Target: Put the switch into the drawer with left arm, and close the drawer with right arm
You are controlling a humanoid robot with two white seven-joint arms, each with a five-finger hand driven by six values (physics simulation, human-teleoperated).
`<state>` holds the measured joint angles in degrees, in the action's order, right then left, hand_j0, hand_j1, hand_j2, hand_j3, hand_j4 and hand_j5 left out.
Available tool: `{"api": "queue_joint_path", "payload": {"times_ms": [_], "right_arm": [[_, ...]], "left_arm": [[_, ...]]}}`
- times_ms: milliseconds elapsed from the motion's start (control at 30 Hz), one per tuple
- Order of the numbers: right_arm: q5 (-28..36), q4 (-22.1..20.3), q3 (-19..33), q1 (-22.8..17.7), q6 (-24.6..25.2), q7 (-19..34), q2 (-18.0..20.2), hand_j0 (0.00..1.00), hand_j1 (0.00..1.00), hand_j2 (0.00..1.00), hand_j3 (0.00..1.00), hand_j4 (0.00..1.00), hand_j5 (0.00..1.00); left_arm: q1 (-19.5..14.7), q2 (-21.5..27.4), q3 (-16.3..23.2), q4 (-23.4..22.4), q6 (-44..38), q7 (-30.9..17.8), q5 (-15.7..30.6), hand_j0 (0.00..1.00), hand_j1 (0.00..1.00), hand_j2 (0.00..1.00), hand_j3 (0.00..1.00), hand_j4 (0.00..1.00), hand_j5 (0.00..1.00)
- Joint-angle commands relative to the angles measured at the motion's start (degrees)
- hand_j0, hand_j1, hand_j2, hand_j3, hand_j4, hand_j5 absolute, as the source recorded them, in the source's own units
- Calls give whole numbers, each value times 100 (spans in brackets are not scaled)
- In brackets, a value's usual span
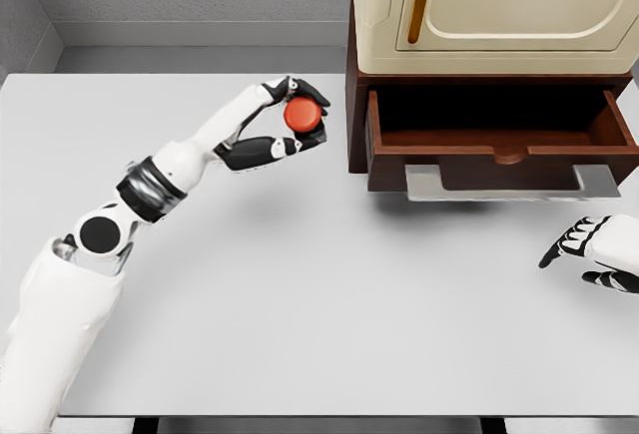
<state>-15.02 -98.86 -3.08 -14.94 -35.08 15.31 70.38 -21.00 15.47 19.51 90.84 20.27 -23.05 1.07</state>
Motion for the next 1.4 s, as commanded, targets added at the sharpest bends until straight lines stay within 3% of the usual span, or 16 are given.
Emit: {"api": "queue_joint_path", "payload": {"times_ms": [0, 367, 700, 967, 1367], "right_arm": [[34, -2, 1, 0, 8, -2, 10, 66, 66, 66, 66, 66, 66], [34, -2, 1, 0, 8, -2, 10, 66, 66, 66, 66, 66, 66], [34, 7, 1, 9, 8, -2, 2, 66, 66, 66, 66, 66, 66], [34, 7, 1, 9, 8, -2, -7, 66, 66, 66, 66, 66, 66], [34, 16, 1, 18, 8, -2, -7, 67, 67, 67, 67, 67, 67]], "left_arm": [[-9, -62, 123, 4, -6, 2, 25, 45, 45, 45, 45, 45, 45], [-457, -765, 220, -84, -15, 2, -458, 44, 44, 44, 44, 44, 44], [-809, -1547, 220, -445, -15, 11, -1732, 44, 44, 44, 44, 44, 44], [-1064, -1547, 229, -831, -6, 20, -2664, 44, 44, 44, 44, 44, 44], [-1248, -1547, 668, -629, 3, 37, -3561, 44, 44, 44, 44, 44, 44]]}}
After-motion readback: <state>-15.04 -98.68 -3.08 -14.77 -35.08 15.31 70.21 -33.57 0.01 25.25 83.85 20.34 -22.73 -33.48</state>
